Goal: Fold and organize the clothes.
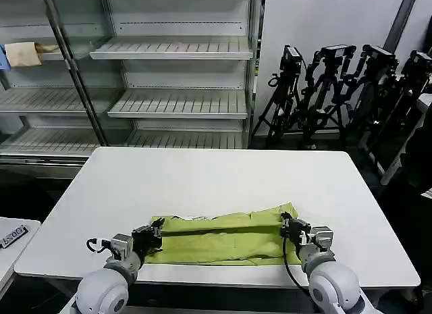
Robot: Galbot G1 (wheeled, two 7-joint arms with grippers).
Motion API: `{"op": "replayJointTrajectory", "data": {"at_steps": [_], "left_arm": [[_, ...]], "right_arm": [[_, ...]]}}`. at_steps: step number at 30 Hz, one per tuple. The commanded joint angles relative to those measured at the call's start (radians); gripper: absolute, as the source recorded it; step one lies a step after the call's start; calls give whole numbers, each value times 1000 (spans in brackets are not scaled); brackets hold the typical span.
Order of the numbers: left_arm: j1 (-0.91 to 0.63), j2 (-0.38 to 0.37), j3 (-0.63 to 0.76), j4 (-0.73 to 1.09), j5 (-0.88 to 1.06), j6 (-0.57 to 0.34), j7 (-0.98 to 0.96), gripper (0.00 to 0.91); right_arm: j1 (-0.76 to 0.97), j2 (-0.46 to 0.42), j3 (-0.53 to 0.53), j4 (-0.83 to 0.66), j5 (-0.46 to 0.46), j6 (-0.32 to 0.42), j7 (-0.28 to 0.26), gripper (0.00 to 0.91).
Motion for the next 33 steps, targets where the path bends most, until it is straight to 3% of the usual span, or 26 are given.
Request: {"op": "replayJointTrajectory", "data": {"at_steps": [1, 2, 3, 4, 11, 24, 33], "left_arm": [[16, -5, 0, 6, 26, 1, 5, 907], [15, -6, 0, 6, 27, -2, 4, 907], [15, -8, 0, 6, 29, -4, 5, 907], [15, -10, 0, 3, 29, -6, 5, 907], [42, -53, -41, -43, 43, -72, -34, 907], [199, -241, -114, -58, 51, -148, -98, 907], [202, -267, -79, -12, 88, -167, -91, 907]], "right_arm": [[-28, 8, 2, 4, -21, -19, -5, 584], [-31, 8, -1, 10, -32, -23, -13, 796], [-33, 8, -2, 15, -40, -23, -16, 796], [-36, 10, -2, 21, -47, -23, -17, 907], [-94, 12, 36, 91, -91, 0, -25, 907], [-234, 33, 100, 173, -154, 54, -29, 907], [-249, 36, 97, 180, -163, 61, -27, 907]]}}
